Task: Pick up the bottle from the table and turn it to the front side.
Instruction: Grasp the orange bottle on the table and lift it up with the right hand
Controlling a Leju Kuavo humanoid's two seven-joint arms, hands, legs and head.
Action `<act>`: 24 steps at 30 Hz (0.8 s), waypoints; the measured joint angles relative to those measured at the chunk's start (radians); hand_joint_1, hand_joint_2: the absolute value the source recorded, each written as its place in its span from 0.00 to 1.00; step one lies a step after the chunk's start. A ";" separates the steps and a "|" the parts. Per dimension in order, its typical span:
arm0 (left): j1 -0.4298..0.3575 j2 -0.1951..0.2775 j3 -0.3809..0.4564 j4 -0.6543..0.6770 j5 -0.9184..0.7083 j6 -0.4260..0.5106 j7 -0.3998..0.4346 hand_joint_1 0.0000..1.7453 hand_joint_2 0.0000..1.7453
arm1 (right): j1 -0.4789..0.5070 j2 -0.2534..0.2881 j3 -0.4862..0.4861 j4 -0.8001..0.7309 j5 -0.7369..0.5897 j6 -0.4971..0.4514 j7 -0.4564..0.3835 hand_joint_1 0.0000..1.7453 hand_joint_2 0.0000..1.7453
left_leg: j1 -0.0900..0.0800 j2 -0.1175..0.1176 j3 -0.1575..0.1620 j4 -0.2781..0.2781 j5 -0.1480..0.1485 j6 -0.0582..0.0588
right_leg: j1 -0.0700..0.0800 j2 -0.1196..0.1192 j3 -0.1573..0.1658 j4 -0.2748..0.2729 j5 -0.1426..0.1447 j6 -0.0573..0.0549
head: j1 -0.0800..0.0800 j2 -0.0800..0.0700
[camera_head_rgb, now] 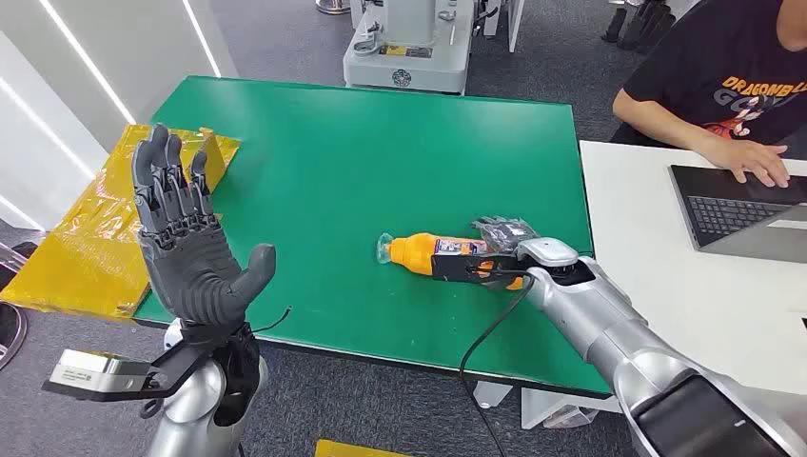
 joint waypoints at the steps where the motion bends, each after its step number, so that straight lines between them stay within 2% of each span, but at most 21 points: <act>1: 0.000 0.000 -0.001 0.002 0.000 0.000 0.000 0.00 1.00 | 0.002 0.000 0.001 0.001 -0.001 -0.001 0.005 0.00 1.00 | 0.000 0.000 0.000 0.000 0.000 0.000 | 0.000 0.000 0.000 0.000 0.000 0.000 | 0.000 0.000; 7: 0.000 0.000 -0.010 0.022 0.001 0.006 -0.001 0.00 1.00 | 0.026 -0.001 0.008 0.016 -0.003 -0.011 0.050 0.00 1.00 | 0.000 0.000 0.000 0.000 0.000 0.000 | 0.000 0.000 0.000 0.000 0.000 0.000 | 0.000 0.000; 16: 0.000 0.000 -0.011 0.032 0.002 0.014 -0.001 0.00 1.00 | 0.039 -0.008 0.016 0.030 -0.008 -0.022 0.055 0.00 1.00 | 0.000 0.000 0.000 0.000 0.000 0.000 | 0.000 0.000 0.000 0.000 0.000 0.000 | 0.000 0.000; 17: 0.000 0.000 -0.011 0.033 0.002 0.014 -0.001 0.00 1.00 | 0.039 -0.009 0.017 0.031 -0.007 -0.024 0.053 0.03 1.00 | 0.000 0.000 0.000 0.000 0.000 0.000 | 0.000 0.000 0.000 0.000 0.000 0.000 | 0.000 0.000; 21: 0.000 0.000 -0.011 0.033 0.002 0.013 -0.001 0.00 1.00 | 0.039 -0.009 0.021 0.033 0.008 -0.033 0.025 0.96 1.00 | 0.000 0.000 0.000 0.000 0.000 0.000 | 0.000 0.000 0.000 0.000 0.000 0.000 | 0.000 0.000; 22: 0.000 0.000 -0.011 0.034 0.002 0.013 -0.001 0.00 1.00 | 0.039 -0.009 0.023 0.034 0.012 -0.040 0.018 0.99 1.00 | 0.000 0.000 0.000 0.000 0.000 0.000 | 0.000 0.000 0.000 0.000 0.000 0.000 | 0.000 0.000; 24: 0.000 0.000 -0.011 0.035 0.002 0.013 -0.001 0.00 1.00 | 0.039 -0.009 0.025 0.034 0.017 -0.054 0.009 1.00 1.00 | 0.000 0.000 0.000 0.000 0.000 0.000 | 0.000 0.000 0.000 0.000 0.000 0.000 | 0.000 0.000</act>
